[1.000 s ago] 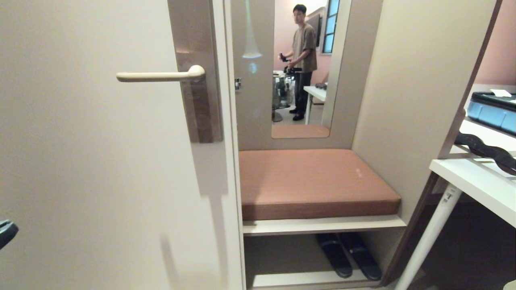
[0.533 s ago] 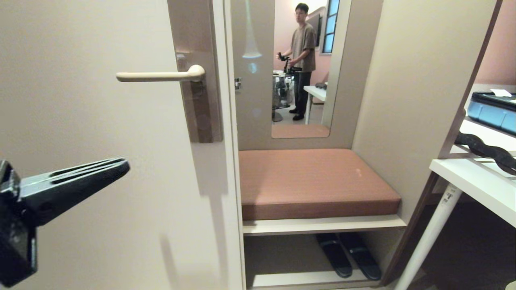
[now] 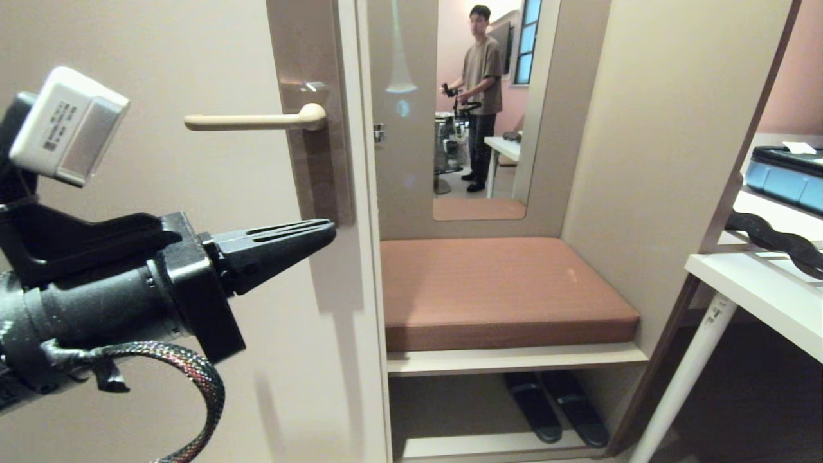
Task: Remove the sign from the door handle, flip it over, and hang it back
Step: Hand it to the other hand
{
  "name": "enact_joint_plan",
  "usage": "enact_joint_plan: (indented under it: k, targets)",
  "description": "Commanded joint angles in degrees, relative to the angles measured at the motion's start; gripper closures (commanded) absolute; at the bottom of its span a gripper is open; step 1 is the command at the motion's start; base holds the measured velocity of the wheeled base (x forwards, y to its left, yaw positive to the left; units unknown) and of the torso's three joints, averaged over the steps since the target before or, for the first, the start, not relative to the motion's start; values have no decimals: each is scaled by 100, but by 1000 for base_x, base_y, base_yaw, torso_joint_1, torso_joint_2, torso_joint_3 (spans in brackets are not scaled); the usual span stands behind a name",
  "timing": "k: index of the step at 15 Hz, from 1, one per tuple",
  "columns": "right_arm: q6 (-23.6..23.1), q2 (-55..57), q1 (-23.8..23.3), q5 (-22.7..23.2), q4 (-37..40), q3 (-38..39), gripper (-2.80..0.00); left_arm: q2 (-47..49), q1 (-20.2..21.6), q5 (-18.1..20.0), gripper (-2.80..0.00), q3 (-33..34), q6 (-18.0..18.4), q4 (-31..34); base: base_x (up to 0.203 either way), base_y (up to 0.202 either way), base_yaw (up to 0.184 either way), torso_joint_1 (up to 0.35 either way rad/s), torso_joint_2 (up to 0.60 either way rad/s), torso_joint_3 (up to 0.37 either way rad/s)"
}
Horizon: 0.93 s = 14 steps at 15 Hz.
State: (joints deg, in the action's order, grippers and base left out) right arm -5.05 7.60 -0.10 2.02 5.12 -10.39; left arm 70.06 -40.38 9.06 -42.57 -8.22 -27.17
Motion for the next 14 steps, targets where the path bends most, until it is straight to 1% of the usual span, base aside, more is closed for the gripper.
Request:
enact_joint_plan:
  k: [1,2,4,6,7,8,9,10,11,13,14]
  targets:
    - [-5,647,1,24,-17,-222,0,236,-61,7,0,-74,0,-19,0,0,0,0,0,0]
    - [-5,970,1,94,-48,-374,0,291,-89,8,0,-171,-3,-17,0,0,0,0,0,0]
    - [-5,1742,1,436,-243,-723,0,492,-161,66,0,-377,-2,-16,0,0,0,0,0,0]
    - [-5,2559,1,905,-581,-1092,0,683,-182,356,0,-579,4,-17,0,0,0,0,0,0]
    - [-5,2994,1,1250,-783,-1309,0,781,-200,489,0,-702,0,-16,0,0,0,0,0,0]
    - [-5,3352,1,1636,-962,-1502,0,875,-261,527,0,-813,-3,-21,0,0,0,0,0,0]
    - [-5,3679,1,2158,-1132,-1694,0,966,-328,540,0,-927,-4,-23,0,0,0,0,0,0]
    - [-5,3990,1,2878,-1280,-1896,0,1068,-432,550,0,-1014,-4,-22,0,0,0,0,0,0]
    - [-9,4239,1,3429,-1377,-2066,0,1172,-541,552,0,-1102,-7,-24,0,0,0,0,0,0]
    - [-7,4693,19,4255,-1497,-2391,0,1413,-752,554,0,-1306,-88,-46,0,0,0,0,0,0]
    - [1,4879,67,4527,-1517,-2533,0,1550,-866,559,0,-1444,-224,-99,0,0,0,0,0,0]
